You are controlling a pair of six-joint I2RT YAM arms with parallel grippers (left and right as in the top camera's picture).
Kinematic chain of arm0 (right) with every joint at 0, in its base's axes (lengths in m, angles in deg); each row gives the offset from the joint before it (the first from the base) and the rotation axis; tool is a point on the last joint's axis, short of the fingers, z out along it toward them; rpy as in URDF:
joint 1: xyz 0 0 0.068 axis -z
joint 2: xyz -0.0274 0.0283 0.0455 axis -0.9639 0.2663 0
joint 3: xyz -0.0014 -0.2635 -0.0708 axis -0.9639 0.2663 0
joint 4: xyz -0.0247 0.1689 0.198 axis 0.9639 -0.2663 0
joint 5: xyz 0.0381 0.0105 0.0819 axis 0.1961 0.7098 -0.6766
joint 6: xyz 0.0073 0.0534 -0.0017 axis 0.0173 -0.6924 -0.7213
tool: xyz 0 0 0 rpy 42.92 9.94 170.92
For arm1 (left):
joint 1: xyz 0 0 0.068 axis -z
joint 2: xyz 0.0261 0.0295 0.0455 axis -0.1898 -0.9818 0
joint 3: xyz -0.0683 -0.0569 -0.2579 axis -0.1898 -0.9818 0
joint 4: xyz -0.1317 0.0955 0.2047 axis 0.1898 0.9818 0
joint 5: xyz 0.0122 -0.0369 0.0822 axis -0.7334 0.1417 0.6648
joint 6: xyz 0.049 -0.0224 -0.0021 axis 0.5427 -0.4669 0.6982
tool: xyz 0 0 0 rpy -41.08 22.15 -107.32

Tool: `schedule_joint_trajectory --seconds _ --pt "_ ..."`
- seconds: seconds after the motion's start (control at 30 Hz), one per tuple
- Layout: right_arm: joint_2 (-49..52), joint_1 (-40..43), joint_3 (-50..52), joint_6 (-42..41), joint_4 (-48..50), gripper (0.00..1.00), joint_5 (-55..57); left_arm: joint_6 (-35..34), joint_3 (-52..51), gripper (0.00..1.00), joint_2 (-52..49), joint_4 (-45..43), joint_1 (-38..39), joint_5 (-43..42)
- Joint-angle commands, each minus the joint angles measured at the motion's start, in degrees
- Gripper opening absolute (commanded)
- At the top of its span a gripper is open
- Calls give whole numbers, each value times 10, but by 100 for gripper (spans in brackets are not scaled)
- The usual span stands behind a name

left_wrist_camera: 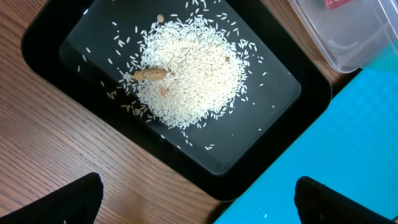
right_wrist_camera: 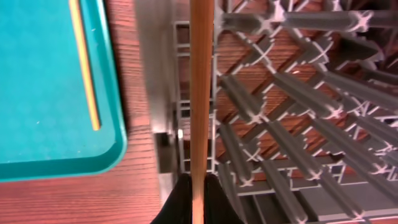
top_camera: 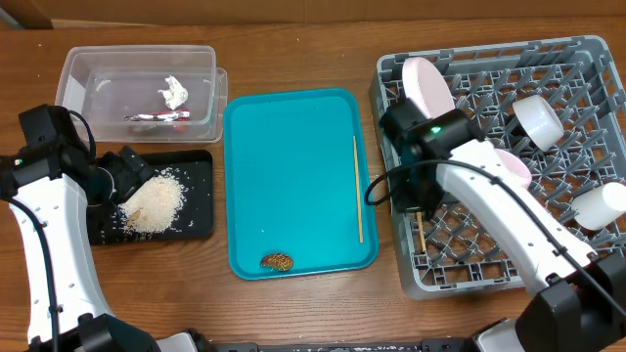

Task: Sort waste into correct bins and load items into the dishwasher
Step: 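Carry the chopstick right and drop it into the rack's left edge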

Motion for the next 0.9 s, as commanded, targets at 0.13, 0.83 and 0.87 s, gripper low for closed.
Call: schedule_joint_trajectory --seconds 0.13,0.83,0.87 --pt "-12 5 8 37 9 4 -2 -10 -3 100 -4 -4 2 -4" --pt "-11 5 102 36 118 5 0 -10 -3 100 -4 -3 2 -4" --pt "-11 5 102 36 120 5 0 -10 -3 100 -4 -3 2 -4"
